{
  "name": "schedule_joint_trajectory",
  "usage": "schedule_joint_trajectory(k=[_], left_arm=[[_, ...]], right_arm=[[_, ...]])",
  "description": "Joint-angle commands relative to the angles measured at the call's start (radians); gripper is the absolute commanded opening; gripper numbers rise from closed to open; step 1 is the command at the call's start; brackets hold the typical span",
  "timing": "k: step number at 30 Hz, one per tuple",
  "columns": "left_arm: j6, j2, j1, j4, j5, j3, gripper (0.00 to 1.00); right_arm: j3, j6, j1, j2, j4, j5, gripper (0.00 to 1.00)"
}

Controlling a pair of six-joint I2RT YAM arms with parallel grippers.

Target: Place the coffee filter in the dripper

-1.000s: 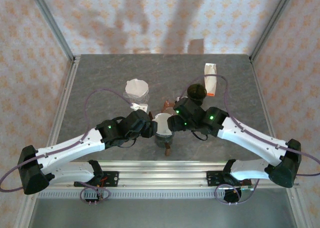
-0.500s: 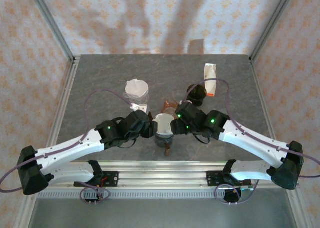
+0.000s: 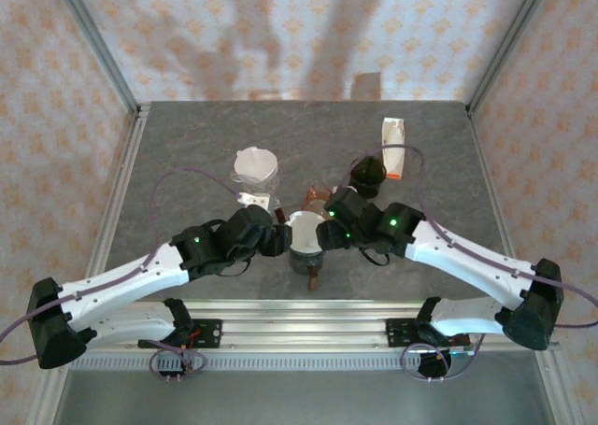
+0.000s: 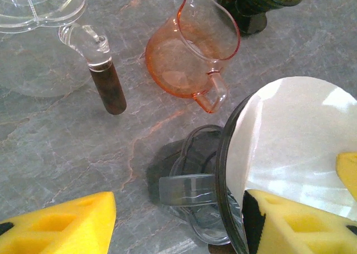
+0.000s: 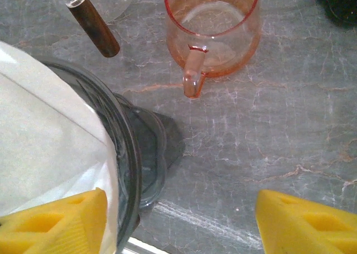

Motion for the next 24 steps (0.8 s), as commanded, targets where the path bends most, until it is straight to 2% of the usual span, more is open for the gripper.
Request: schedule_joint_trajectory(k=[1, 6, 24], left_arm=[[-0.007, 0.012, 0.005, -0.001, -0.007, -0.011, 0.63], [-0.007, 0.015, 0.005, 0.003, -0.009, -0.013, 0.63], [-0.004, 0.016, 0.008, 0.008, -0.009, -0.015, 0.63]], right_arm=[[0.087, -0.032, 0.0, 0.032, -0.023, 0.026, 0.72], [0.153, -0.067, -0.023, 0.131, -0.046, -0.009, 0.78], [0.161, -0.127, -0.049, 0.311, -0.061, -0.041, 0.8]])
